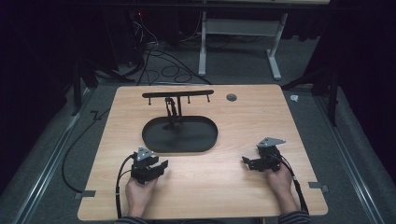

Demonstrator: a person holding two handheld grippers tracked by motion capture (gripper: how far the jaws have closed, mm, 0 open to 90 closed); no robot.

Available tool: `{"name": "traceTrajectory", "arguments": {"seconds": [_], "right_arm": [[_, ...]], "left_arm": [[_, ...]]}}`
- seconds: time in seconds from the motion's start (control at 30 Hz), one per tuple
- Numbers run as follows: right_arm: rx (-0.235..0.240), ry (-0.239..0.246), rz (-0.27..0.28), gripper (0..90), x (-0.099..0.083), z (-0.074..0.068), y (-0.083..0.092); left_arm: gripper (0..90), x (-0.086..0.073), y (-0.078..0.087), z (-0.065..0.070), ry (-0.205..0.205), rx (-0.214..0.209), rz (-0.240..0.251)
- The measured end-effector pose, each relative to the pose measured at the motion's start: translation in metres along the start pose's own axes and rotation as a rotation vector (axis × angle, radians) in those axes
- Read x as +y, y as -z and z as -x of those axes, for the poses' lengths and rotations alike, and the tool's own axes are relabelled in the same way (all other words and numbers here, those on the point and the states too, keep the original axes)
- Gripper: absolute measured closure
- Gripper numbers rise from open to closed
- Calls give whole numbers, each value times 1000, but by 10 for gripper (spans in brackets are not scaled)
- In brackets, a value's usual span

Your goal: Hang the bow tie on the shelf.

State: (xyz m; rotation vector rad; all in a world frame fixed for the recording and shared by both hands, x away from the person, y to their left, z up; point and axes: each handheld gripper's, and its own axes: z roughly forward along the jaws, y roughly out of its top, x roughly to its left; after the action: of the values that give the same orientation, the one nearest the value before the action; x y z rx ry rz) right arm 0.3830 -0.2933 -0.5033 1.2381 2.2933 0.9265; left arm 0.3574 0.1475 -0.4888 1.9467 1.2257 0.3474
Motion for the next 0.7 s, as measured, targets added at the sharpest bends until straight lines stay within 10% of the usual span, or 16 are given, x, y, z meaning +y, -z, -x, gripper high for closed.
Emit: {"name": "traceTrajectory", "arguments": {"seconds": [0.7], "right_arm": [[0, 3, 1, 143, 0, 0, 0]], "left_arm": [[519, -5, -17, 9, -54, 50, -20]]}}
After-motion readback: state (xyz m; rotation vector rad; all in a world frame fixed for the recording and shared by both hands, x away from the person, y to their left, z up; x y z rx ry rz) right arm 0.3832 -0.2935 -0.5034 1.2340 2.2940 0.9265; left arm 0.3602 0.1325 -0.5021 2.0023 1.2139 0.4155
